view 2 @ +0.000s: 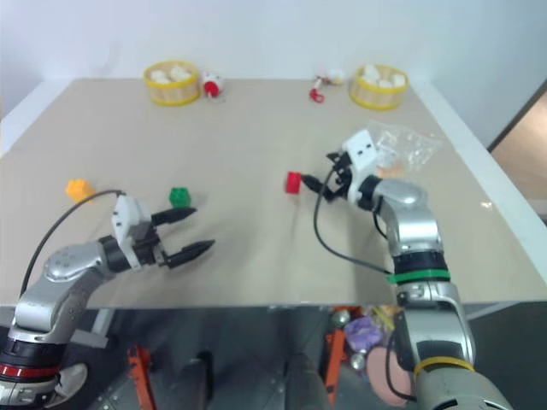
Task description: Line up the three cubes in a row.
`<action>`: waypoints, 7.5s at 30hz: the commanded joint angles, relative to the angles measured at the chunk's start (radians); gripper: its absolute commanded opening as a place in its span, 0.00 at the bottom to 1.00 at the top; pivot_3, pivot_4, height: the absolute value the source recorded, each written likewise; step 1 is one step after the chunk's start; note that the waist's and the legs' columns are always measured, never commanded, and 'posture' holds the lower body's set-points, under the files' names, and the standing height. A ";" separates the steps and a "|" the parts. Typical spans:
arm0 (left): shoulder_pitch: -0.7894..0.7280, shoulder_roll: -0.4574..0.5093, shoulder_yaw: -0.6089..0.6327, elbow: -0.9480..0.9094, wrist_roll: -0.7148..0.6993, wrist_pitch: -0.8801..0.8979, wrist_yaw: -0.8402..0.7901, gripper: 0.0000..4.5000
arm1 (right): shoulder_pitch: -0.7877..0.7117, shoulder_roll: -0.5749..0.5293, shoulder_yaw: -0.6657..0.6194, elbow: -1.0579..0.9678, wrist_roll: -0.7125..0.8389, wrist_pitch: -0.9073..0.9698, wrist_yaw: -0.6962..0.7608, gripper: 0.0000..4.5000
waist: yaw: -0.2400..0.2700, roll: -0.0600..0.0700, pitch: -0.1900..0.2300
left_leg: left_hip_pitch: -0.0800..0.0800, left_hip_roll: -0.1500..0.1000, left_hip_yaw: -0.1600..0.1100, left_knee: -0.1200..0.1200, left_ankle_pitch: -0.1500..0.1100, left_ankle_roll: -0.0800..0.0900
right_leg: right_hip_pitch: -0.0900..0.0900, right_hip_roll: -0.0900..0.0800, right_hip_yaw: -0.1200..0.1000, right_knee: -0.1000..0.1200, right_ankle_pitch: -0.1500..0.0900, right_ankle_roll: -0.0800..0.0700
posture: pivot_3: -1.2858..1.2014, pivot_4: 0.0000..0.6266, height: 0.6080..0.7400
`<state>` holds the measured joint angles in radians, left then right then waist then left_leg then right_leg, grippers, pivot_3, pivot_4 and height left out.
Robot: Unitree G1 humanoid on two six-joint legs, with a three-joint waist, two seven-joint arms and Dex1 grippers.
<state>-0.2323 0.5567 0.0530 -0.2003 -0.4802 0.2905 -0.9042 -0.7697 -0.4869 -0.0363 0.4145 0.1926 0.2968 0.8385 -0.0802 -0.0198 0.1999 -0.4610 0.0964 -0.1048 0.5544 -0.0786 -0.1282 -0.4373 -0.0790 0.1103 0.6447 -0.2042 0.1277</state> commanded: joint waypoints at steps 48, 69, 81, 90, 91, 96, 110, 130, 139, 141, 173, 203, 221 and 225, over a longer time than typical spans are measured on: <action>0.022 -0.010 0.028 -0.064 -0.016 0.001 0.045 1.00 | -0.168 0.221 0.061 0.274 -0.123 0.043 -0.319 1.00 | -0.001 0.000 0.000 | 0.000 0.000 0.000 0.001 0.000 0.000 | 0.000 0.000 0.000 0.000 0.001 0.000 | 0.52 0.24 1.00; 0.042 0.000 0.038 -0.097 -0.025 0.014 0.068 1.00 | -0.288 0.229 0.032 0.489 -0.134 -0.095 -0.377 0.28 | -0.007 0.000 0.000 | 0.000 0.000 0.000 -0.001 0.000 0.000 | -0.001 0.000 0.000 0.000 0.000 0.000 | 0.52 0.24 1.00; 0.103 0.108 0.143 -0.136 -0.121 0.073 0.002 1.00 | -0.286 0.116 0.044 0.441 -0.084 -0.294 0.082 0.28 | -0.011 0.000 0.000 | 0.000 0.000 0.000 -0.003 0.000 0.000 | -0.002 0.000 0.000 0.000 -0.001 0.000 | 0.52 0.24 1.00; 0.074 0.196 0.181 -0.115 -0.227 0.135 -0.132 1.00 | -0.175 -0.011 0.186 0.288 -0.033 -0.238 0.684 0.28 | -0.017 0.000 0.000 | 0.000 0.000 0.000 -0.003 0.000 -0.001 | -0.001 0.000 0.000 0.000 -0.002 0.000 | 0.52 0.24 1.00; 0.069 0.201 0.181 -0.115 -0.236 0.144 -0.141 1.00 | -0.177 -0.007 0.193 0.302 -0.040 -0.243 0.693 0.28 | -0.018 0.000 0.000 | 0.000 0.000 0.000 -0.003 0.000 -0.001 | -0.001 0.000 0.000 0.000 -0.002 0.000 | 0.52 0.24 1.00; 0.062 0.212 0.169 -0.119 -0.260 0.176 -0.173 1.00 | -0.188 0.015 0.224 0.380 -0.078 -0.316 0.698 0.28 | -0.022 0.000 0.000 | 0.000 0.000 0.000 -0.003 0.000 -0.001 | -0.001 0.000 0.000 0.000 -0.002 -0.001 | 0.52 0.24 1.00; 0.089 0.217 0.114 -0.026 -0.198 0.152 -0.285 1.00 | -0.226 0.028 0.225 0.550 -0.142 -0.480 0.685 0.28 | -0.022 0.000 0.000 | 0.000 0.000 0.000 -0.003 0.000 -0.001 | -0.001 0.000 0.000 0.000 -0.002 -0.001 | 0.52 0.24 1.00; 0.023 0.191 0.065 -0.050 -0.218 0.202 -0.277 1.00 | -0.218 0.019 0.209 0.523 -0.118 -0.474 0.736 0.28 | -0.020 0.000 0.000 | 0.000 0.000 0.000 -0.003 0.003 -0.005 | -0.001 0.000 0.000 0.000 -0.001 0.000 | 0.52 0.24 1.00; 0.067 0.181 0.124 -0.115 -0.284 0.254 -0.204 1.00 | -0.201 0.046 0.195 0.380 -0.022 -0.363 0.769 0.28 | -0.021 0.000 0.000 | 0.000 0.000 0.000 -0.003 0.003 -0.005 | -0.001 0.000 0.000 0.000 -0.001 0.000 | 0.52 0.24 1.00; 0.070 0.184 0.134 -0.126 -0.299 0.264 -0.194 1.00 | -0.164 0.031 0.205 0.350 -0.022 -0.375 0.770 0.28 | -0.020 0.000 0.000 | 0.000 0.000 0.000 -0.003 0.003 -0.005 | -0.001 0.000 0.000 0.000 -0.001 0.000 | 0.52 0.24 1.00; 0.027 0.133 0.096 -0.004 -0.229 0.147 -0.277 1.00 | 0.060 -0.020 0.188 0.022 0.055 -0.280 0.668 0.28 | -0.018 -0.001 0.000 | 0.000 0.000 0.000 0.001 0.004 -0.007 | 0.000 0.000 0.000 0.000 0.000 -0.001 | 0.52 0.24 1.00; 0.121 0.149 0.151 -0.042 -0.219 0.084 -0.258 1.00 | -0.179 0.085 0.237 0.563 -0.128 -0.531 0.689 0.56 | -0.021 -0.001 0.000 | 0.000 0.000 0.000 -0.003 0.005 -0.006 | 0.000 0.000 0.000 0.000 0.000 -0.001 | 0.52 0.24 1.00; 0.093 0.145 0.153 -0.004 -0.204 0.078 -0.240 1.00 | -0.241 0.015 0.206 0.540 -0.136 -0.519 0.710 0.99 | -0.028 -0.001 0.000 | 0.000 0.000 0.000 0.010 0.004 -0.007 | 0.000 0.000 0.002 -0.003 0.003 -0.007 | 0.52 0.24 1.00; 0.086 0.129 0.161 0.019 -0.183 0.059 -0.203 1.00 | -0.271 -0.028 0.192 0.498 -0.133 -0.514 0.696 0.99 | -0.029 -0.001 0.000 | 0.000 0.000 0.000 0.007 0.005 -0.007 | -0.001 0.000 0.002 -0.002 0.004 -0.008 | 0.52 0.24 1.00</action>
<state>-0.1342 0.6859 0.1777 -0.1758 -0.6741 0.3823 -1.1234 -0.9974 -0.4835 0.1906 0.9643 0.0431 -0.2145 1.5238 -0.1095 -0.0205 0.1999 -0.4614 0.0961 -0.1048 0.5616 -0.0741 -0.1353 -0.4389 -0.0790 0.1119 0.6424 -0.2003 0.1193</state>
